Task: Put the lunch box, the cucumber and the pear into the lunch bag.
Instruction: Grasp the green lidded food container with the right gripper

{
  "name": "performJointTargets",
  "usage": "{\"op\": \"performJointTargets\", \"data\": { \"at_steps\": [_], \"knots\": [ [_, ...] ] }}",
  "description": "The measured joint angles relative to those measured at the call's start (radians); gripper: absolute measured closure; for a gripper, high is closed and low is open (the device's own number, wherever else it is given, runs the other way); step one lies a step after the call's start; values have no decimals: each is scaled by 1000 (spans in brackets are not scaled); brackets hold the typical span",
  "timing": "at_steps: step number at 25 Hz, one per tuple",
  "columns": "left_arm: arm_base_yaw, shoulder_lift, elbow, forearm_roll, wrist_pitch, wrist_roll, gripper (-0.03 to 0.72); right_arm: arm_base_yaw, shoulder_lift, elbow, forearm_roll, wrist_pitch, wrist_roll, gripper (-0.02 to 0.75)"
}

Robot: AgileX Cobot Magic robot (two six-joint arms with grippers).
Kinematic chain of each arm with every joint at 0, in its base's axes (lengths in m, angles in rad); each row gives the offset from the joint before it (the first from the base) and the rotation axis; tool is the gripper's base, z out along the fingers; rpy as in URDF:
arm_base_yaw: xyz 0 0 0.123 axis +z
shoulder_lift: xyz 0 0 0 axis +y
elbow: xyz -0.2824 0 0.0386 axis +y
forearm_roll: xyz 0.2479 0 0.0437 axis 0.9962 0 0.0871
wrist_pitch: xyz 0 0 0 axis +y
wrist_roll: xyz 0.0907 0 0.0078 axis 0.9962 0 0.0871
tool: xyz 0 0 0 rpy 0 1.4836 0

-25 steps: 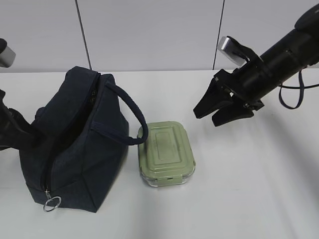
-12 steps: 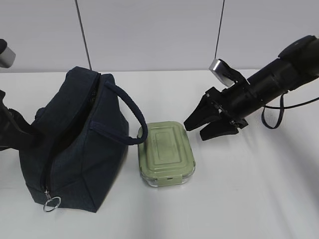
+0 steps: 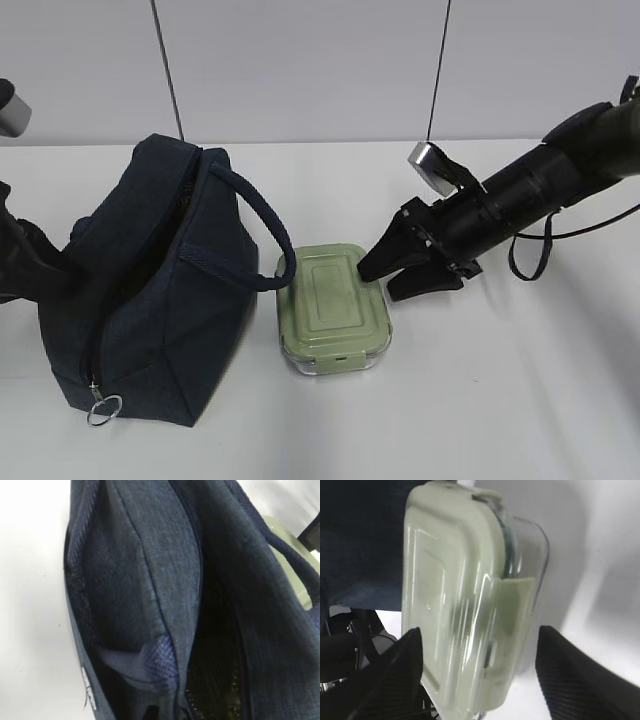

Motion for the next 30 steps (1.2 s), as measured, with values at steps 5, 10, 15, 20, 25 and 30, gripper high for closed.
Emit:
{"op": "performJointTargets", "data": {
  "at_steps": [5,10,15,20,25,30],
  "knots": [
    [0,0,0,3,0,0,687,13,13,1,3,-14,-3,200],
    [0,0,0,4,0,0,687,17,13,1,3,-19,-6,200],
    [0,0,0,7,0,0,687,17,16,1,3,-26,-6,200],
    [0,0,0,7,0,0,687,17,35,2,22,-31,-6,200],
    [0,0,0,10,0,0,687,40,48,5,25,-33,-6,200],
    [0,0,0,11,0,0,687,62,60,5,43,-38,-6,219]
  ]
}}
